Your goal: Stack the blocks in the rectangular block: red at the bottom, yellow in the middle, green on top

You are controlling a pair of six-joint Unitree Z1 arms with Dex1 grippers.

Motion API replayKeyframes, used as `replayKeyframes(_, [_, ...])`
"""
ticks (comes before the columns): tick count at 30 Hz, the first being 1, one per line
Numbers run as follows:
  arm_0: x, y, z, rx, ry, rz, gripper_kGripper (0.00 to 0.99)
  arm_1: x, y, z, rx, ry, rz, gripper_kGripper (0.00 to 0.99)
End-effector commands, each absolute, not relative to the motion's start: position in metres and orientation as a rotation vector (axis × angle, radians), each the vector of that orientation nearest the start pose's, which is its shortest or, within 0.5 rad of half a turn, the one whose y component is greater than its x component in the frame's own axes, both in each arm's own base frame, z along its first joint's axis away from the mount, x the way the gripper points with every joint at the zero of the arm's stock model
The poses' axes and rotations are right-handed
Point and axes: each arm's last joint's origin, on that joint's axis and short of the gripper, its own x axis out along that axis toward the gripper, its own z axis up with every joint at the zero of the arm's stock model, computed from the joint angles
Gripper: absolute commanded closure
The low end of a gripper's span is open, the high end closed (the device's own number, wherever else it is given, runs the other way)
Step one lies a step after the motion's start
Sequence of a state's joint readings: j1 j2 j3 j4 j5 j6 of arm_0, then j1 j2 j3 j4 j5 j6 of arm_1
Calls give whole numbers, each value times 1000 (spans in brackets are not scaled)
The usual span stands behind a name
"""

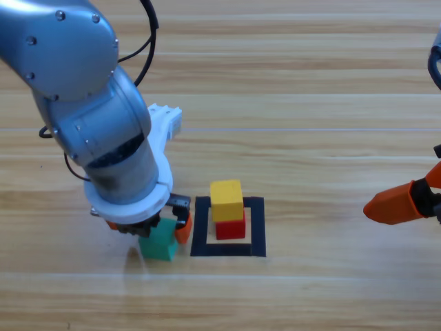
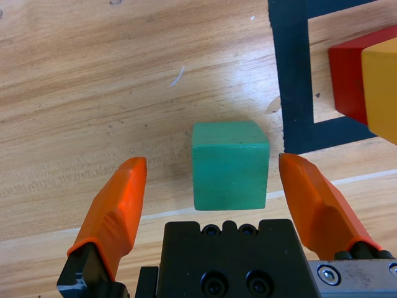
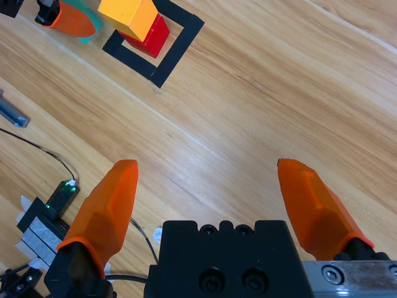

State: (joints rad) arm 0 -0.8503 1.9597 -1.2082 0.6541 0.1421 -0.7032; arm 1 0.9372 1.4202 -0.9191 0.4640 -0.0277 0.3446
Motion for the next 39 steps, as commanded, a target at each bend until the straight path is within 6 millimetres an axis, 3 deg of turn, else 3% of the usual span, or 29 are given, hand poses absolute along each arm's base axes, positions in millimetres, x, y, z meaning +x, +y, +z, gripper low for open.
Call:
replayKeyframes(1, [241, -254, 178, 129, 1415, -70, 85, 147, 186, 286, -154, 1011, 638, 1])
replayKeyframes(15, [243, -257, 171, 120, 1412, -73, 90, 148, 188, 284, -157, 1014, 635, 2])
replayKeyframes(20, [244, -259, 164, 122, 1417, -65, 174, 148, 188, 283, -158, 1014, 636, 2])
replayKeyframes(28, [244, -259, 163, 121, 1415, -61, 645, 148, 187, 282, -158, 1014, 636, 1])
replayKeyframes(35, [244, -257, 166, 99, 1402, -14, 731, 148, 187, 282, -159, 1015, 636, 2])
replayKeyframes(39, [244, -256, 197, 28, 1375, 37, 737, 148, 187, 282, -159, 1015, 636, 2])
